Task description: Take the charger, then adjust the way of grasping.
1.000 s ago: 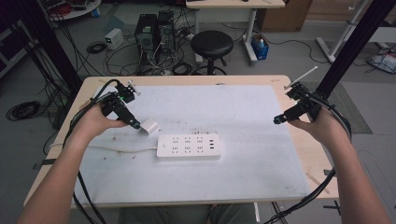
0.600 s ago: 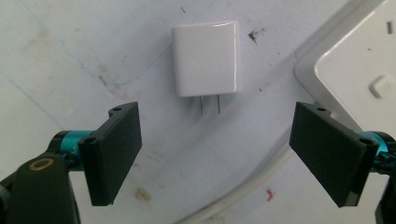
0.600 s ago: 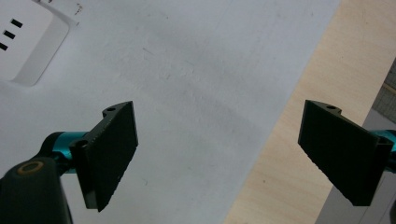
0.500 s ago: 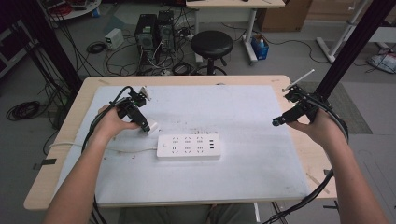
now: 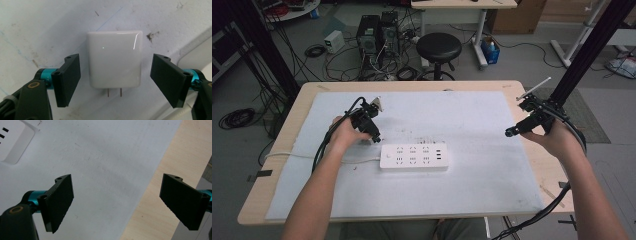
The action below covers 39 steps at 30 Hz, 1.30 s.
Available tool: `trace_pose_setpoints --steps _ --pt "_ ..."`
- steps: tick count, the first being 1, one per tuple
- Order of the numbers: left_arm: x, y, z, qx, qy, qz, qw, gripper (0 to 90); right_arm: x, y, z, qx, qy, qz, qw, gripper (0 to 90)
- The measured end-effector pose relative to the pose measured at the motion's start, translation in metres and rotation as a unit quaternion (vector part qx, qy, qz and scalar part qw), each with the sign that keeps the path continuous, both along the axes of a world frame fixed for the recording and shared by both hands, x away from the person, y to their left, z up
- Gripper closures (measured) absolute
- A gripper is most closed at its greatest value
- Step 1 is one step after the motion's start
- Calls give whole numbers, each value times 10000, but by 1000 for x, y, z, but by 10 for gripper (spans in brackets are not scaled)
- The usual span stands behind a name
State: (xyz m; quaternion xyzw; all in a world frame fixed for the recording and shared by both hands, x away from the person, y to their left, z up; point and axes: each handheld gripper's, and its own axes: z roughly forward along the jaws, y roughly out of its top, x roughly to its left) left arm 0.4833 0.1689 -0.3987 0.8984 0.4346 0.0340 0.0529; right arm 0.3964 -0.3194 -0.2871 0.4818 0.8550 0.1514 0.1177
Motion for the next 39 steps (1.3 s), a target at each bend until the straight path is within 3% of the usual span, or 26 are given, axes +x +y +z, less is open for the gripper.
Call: trace_pose_setpoints --steps 3,4,7,10,14,19,20,23,30,32,33,34,35,36,37,38,39 --pt "2 -2 -6 116 69 -37 9999 324 -1 0 -1 5 13 -10 10000 115" --pt "2 -3 -7 127 47 -38 9999 418 -1 -1 -2 -3 -7 -10 10000 115" --pt "1 -2 -4 194 -38 -48 9998 423 -2 -2 -2 -21 -12 -16 10000 115" --pt "-2 -1 1 120 -76 -9 9999 424 -3 -2 -2 -27 -17 -27 10000 115" --pt "-14 1 27 -25 -218 -80 9997 425 -5 1 0 -58 -34 -69 10000 115" --pt "-31 2 77 -254 -390 -287 9985 425 -5 8 11 -74 66 -266 9996 121" --pt "-34 2 87 -294 -440 -321 9981 425 -4 11 17 -49 158 -357 9992 164" --pt "-47 -3 120 -254 -567 -526 9967 425 -5 16 25 -5 260 -398 9989 163" --pt "-58 -8 145 -254 -720 -805 9938 425 -6 23 34 110 364 -515 9979 163" --pt "-62 -9 147 -433 -783 -901 9919 425 -7 25 38 314 421 -549 9971 164" --pt "-64 -10 148 -538 -806 -993 9903 425 -7 25 38 314 421 -549 9971 164" --pt "-66 -12 148 -618 -847 -1107 9883 425 -8 27 40 540 492 -573 9957 164" --pt "-67 -15 148 -710 -888 -1202 9862 425 -8 27 40 540 492 -573 9957 164" --pt "-69 -18 147 -824 -985 -1276 9835 425 -9 30 43 836 540 -585 9933 164" --pt "-70 -20 147 -912 -1021 -1427 9802 425 -9 30 43 836 540 -585 9933 164" --pt "-71 -23 147 -1049 -1050 -1549 9767 425 -10 32 45 1018 579 -585 9914 168" --pt "-72 -27 146 -1167 -1087 -1670 9730 425 -11 35 48 1381 571 -580 9871 205"
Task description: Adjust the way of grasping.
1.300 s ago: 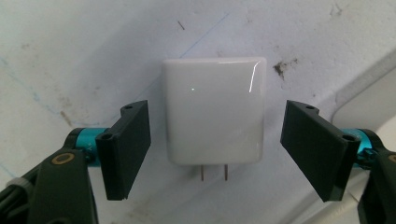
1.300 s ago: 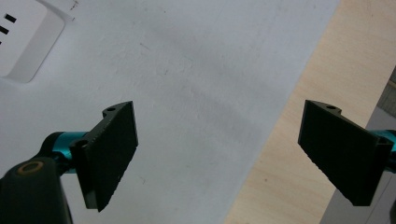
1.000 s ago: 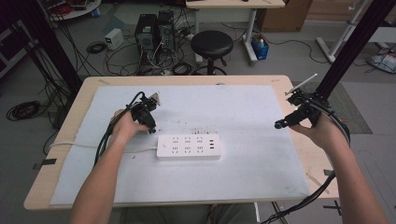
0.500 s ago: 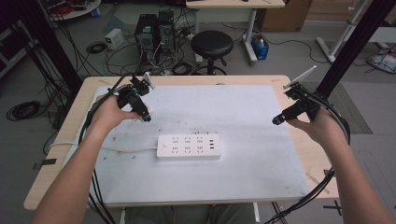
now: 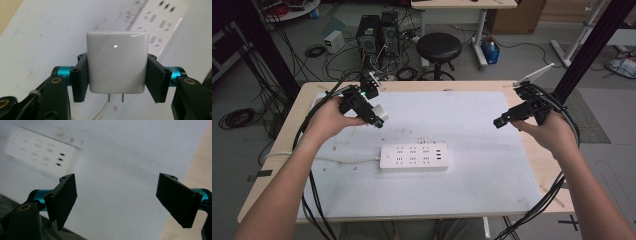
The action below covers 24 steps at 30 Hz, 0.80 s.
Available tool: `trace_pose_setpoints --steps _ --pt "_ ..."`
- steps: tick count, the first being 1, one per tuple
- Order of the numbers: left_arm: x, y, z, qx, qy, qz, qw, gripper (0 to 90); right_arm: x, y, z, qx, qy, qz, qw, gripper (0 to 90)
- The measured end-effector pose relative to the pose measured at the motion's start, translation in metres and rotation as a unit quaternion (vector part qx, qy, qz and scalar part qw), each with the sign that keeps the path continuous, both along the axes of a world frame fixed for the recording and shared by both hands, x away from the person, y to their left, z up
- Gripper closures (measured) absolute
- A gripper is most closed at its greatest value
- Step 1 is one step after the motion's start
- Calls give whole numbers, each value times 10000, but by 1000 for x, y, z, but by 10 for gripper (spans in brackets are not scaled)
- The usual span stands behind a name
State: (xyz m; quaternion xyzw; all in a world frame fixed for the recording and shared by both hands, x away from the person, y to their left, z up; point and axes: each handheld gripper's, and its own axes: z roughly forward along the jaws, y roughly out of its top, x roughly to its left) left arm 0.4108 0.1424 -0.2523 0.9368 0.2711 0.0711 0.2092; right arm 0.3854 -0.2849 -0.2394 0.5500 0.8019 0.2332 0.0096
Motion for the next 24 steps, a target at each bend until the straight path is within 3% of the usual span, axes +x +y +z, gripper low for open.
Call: trace_pose_setpoints --steps 1,3,4,6,7,8,9,10,11,12,15,18,20,21,22,24 --pt "-2 -4 -1 -125 -46 -112 9998 425 0 0 0 0 0 0 10000 205" --pt "-4 -11 -2 -325 -150 -376 9986 425 0 3 1 487 19 -90 9988 205" --pt "-6 -15 -3 -410 -193 -493 9978 425 0 3 1 487 19 -90 9988 205" --pt "-9 -23 -5 -546 -381 -771 9948 425 0 8 -1 988 142 -83 9950 205" --pt "-11 -28 -6 -602 -471 -936 9927 425 0 8 -1 988 142 -83 9950 205" --pt "-13 -33 -8 -688 -519 -1047 9908 425 -1 12 -4 1311 219 -58 9911 228" --pt "-14 -38 -9 -732 -566 -1172 9888 425 -1 12 -4 1311 219 -58 9911 228" --pt "-16 -44 -11 -772 -654 -1241 9871 425 -1 18 -7 1651 310 25 9858 249" --pt "-17 -49 -12 -845 -704 -1327 9850 425 -1 18 -7 1651 310 25 9858 249" --pt "-19 -54 -12 -920 -706 -1416 9831 425 -1 21 -8 1787 381 48 9831 250" --pt "-24 -72 -14 -1112 -789 -1705 9759 425 -1 30 -13 2239 676 142 9722 262" --pt "-29 -90 -16 -1138 -917 -1976 9693 425 -1 40 -18 2457 869 202 9652 264" --pt "-32 -100 -17 -1107 -961 -2104 9665 425 0 46 -22 2626 1034 211 9591 267" --pt "-32 -100 -17 -1107 -961 -2104 9665 425 0 46 -22 2626 1034 211 9591 267" --pt "-34 -108 -18 -1130 -1014 -2186 9639 425 1 53 -27 2774 1173 228 9533 269" --pt "-36 -115 -20 -1149 -1052 -2250 9618 425 1 58 -30 2774 1226 231 9526 297"
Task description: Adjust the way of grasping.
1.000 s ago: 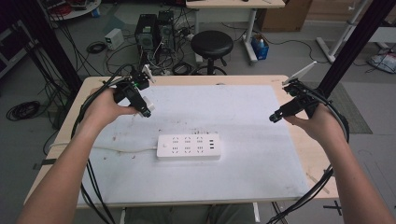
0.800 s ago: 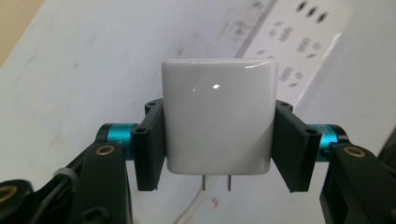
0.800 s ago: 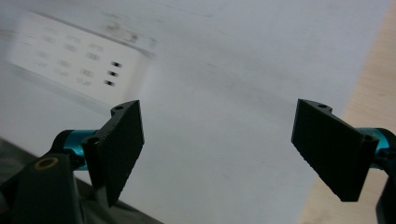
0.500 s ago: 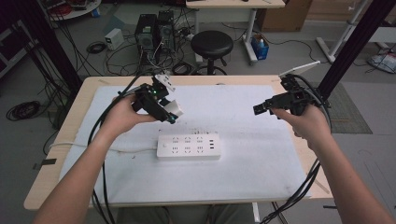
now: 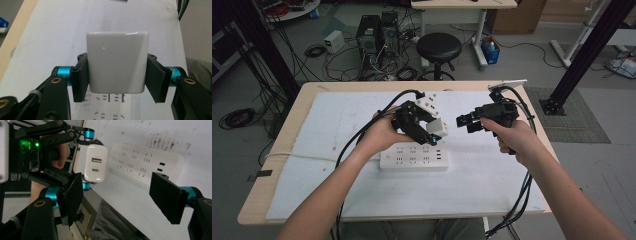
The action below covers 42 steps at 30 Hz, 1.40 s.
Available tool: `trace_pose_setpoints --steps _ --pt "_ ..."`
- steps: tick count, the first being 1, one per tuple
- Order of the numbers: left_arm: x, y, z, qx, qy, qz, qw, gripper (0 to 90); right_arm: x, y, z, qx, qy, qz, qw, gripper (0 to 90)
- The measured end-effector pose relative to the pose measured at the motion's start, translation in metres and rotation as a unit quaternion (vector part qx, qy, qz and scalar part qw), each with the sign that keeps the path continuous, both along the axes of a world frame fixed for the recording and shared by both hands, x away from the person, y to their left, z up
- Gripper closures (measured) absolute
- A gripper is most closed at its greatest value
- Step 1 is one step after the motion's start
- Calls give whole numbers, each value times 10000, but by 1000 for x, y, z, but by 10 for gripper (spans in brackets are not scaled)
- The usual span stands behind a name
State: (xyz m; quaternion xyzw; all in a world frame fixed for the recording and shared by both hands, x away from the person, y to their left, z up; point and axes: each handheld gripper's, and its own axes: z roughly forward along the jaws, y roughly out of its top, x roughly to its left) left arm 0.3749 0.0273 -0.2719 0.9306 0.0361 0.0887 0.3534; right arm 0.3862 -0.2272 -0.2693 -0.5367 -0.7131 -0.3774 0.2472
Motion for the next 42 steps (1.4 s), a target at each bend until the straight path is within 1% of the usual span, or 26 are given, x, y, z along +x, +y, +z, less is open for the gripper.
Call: trace_pose_setpoints --steps 7,9,11,13,14,17,19,20,24,25,27,28,29,30,31,32,33,34,35,36,37,38,39,40,41,42 --pt "-6 -17 -1 -50 -211 -105 9997 425 2 16 -10 195 161 99 9996 349" --pt "-6 -18 -1 -63 -205 -121 9997 425 3 20 -13 167 167 141 9996 397" --pt "-7 -19 -1 -21 -278 -113 9995 425 3 25 -16 152 121 190 9996 531" --pt "-8 -20 -2 -20 -287 -124 9995 425 4 26 -18 218 108 208 9995 577" --pt "-10 -22 -3 50 -415 -89 9991 424 4 29 -20 173 89 244 9995 596" --pt "-12 -23 -4 157 -509 9 9986 420 5 28 -22 192 86 282 9994 618" --pt "-11 -22 -4 241 -593 184 9978 323 4 28 -19 -6 -69 259 9996 619" --pt "-10 -19 -3 342 -597 314 9971 274 4 23 -18 -88 -274 181 9994 619" --pt "-6 2 -2 736 -498 617 9941 235 4 11 -10 -354 -598 139 9975 619" --pt "-4 11 -1 921 -412 764 9920 226 4 0 -4 -719 -942 191 9928 619" --pt "-1 25 -2 1196 -280 1002 9874 206 2 -4 4 -1316 -1314 329 9820 619" --pt "0 34 -3 1353 -194 1161 9838 206 2 -4 4 -1316 -1314 329 9820 619" --pt "3 45 -3 1569 -25 1367 9781 198 1 -10 11 -1878 -1607 458 9679 619" --pt "4 52 -4 1672 119 1494 9745 198 1 -10 11 -1878 -1607 458 9679 619" --pt "6 61 -5 1829 241 1655 9688 198 0 -11 14 -2059 -1696 499 9625 619" --pt "6 70 -6 1962 294 1811 9632 198 -1 -13 17 -2299 -1810 568 9546 619" --pt "8 81 -6 2070 440 1978 9571 198 -3 -15 22 -2734 -1968 670 9392 619" --pt "8 88 -7 2106 567 2075 9536 198 -3 -16 23 -2862 -2011 718 9341 619" --pt "9 97 -8 2182 704 2177 9487 198 -3 -16 23 -2862 -2011 718 9341 619" --pt "9 105 -10 2248 809 2291 9436 198 -5 -16 26 -3194 -2121 847 9197 619" --pt "9 112 -12 2309 851 2374 9397 197 -5 -16 27 -3295 -2121 909 9155 619" --pt "8 119 -14 2370 916 2463 9353 197 -5 -16 27 -3295 -2121 909 9155 619" --pt "8 126 -15 2400 999 2554 9312 197 -6 -17 27 -3475 -2150 1064 9065 619" --pt "8 140 -17 2391 1160 2698 9255 198 -7 -17 27 -3536 -2143 1125 9035 619" --pt "8 146 -18 2356 1254 2774 9229 197 -7 -17 28 -3567 -2153 1204 9011 619" --pt "8 146 -18 2356 1254 2774 9229 198 -7 -17 28 -3616 -2154 1236 8986 619"
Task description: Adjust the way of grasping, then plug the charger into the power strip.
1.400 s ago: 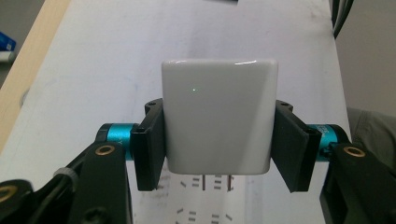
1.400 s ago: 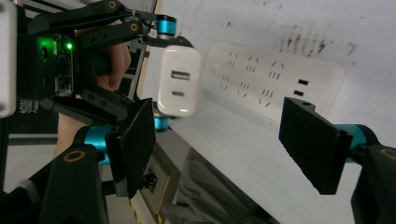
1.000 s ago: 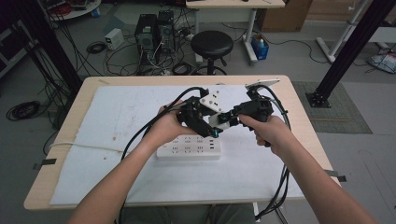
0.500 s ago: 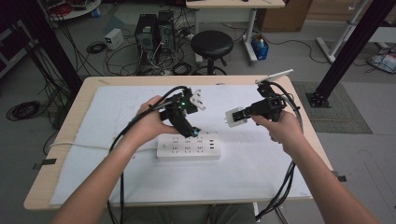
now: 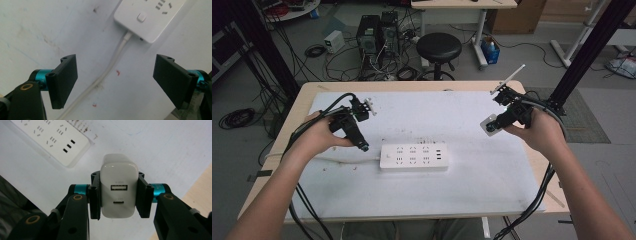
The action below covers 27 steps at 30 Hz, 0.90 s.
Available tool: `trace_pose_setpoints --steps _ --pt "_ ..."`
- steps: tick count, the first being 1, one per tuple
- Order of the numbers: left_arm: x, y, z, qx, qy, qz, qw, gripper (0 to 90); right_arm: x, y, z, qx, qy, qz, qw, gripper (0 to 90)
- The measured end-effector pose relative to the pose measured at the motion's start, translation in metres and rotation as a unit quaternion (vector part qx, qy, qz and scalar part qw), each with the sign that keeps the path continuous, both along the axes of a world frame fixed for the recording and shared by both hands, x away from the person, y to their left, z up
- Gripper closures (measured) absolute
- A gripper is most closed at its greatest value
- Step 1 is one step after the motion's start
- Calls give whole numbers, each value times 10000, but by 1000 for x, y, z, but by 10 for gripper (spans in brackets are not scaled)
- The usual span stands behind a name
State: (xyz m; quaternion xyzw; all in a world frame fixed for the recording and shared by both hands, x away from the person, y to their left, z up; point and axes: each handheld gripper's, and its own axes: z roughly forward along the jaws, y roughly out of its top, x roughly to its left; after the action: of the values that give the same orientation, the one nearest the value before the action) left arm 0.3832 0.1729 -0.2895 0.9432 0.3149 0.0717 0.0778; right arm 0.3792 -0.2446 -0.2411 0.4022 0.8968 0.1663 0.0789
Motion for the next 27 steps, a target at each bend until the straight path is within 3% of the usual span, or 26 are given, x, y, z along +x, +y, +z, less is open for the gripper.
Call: trace_pose_setpoints --steps 3,7,14,15,20,21,22,23,25,26,27 --pt "1 16 0 -24 122 222 9997 197 1 0 1 -170 -16 107 9998 619" --pt "1 29 4 -107 66 387 9992 197 1 0 3 -269 -11 162 9995 619" --pt "-6 37 11 -299 -8 342 9990 197 4 14 9 -318 -25 520 9981 619" --pt "-8 38 11 -269 -8 341 9991 198 5 24 9 -414 -61 750 9963 619" --pt "-14 41 10 -343 18 304 9989 197 8 39 6 -544 -87 1063 9928 619" --pt "-17 42 9 -411 20 310 9987 186 12 60 -1 -655 -80 1406 9879 619" --pt "-20 42 9 -418 10 313 9986 186 12 60 -1 -655 -80 1406 9879 619" --pt "-21 43 10 -407 12 290 9988 185 14 73 -6 -741 -71 1649 9835 619" --pt "-25 45 9 -406 1 239 9989 185 14 79 -9 -761 -58 1719 9821 619" --pt "-27 45 9 -446 -6 263 9987 185 17 91 -14 -846 -33 1991 9763 619" --pt "-28 47 10 -416 -4 218 9989 185 17 91 -14 -846 -33 1991 9763 619"
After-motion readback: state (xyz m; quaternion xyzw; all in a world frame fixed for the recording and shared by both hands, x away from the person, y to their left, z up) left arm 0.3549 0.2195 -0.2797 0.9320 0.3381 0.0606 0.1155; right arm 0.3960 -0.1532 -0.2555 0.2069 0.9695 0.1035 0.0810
